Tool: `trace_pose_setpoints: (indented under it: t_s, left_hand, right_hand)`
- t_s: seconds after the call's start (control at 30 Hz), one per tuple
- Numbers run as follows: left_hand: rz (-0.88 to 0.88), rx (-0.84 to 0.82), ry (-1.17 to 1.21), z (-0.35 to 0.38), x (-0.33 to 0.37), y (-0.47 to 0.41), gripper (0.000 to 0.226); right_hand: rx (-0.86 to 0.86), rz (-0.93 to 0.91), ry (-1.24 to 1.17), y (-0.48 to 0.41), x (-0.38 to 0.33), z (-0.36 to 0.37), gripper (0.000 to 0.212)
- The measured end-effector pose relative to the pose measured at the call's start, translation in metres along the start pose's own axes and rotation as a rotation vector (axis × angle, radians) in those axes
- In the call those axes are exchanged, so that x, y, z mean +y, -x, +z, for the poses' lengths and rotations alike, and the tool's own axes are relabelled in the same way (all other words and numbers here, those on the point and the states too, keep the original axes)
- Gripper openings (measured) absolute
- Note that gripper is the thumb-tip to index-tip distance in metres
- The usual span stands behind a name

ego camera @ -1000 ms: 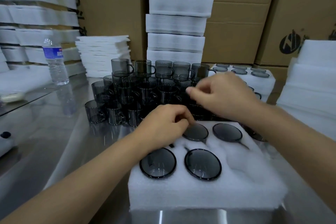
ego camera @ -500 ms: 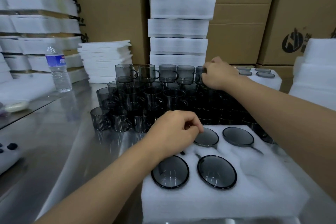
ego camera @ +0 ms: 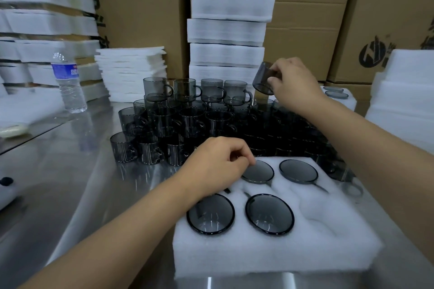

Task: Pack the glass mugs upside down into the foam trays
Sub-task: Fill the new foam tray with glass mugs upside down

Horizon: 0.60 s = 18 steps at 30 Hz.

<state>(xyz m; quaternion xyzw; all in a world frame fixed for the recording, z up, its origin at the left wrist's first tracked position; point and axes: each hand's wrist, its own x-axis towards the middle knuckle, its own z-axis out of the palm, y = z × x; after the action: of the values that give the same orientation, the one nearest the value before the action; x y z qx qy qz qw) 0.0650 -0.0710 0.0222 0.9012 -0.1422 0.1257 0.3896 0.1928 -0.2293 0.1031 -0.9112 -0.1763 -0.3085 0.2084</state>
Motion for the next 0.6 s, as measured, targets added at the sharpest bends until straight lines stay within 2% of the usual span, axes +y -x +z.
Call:
trace_pose_setpoints:
  t_s: [0.1,0.27,0.43,0.6]
  left_hand:
    - [0.006,0.0,-0.002,0.0,-0.001,0.0,0.028]
    - [0.043,0.002,0.07,0.002,-0.004,-0.002,0.029]
    - [0.052,0.012,0.125,0.003,-0.007,-0.004,0.044]
    - [0.07,0.032,0.124,0.002,-0.007,-0.007,0.035]
  right_hand:
    - [0.049,-0.057,-0.059,0.028,-0.007,-0.018,0.02]
    - [0.035,-0.155,-0.192,0.088,-0.021,-0.032,0.01]
    - [0.063,-0.149,-0.308,0.128,-0.023,-0.02,0.012]
    - [0.08,-0.191,-0.383,0.143,-0.02,-0.011,0.01]
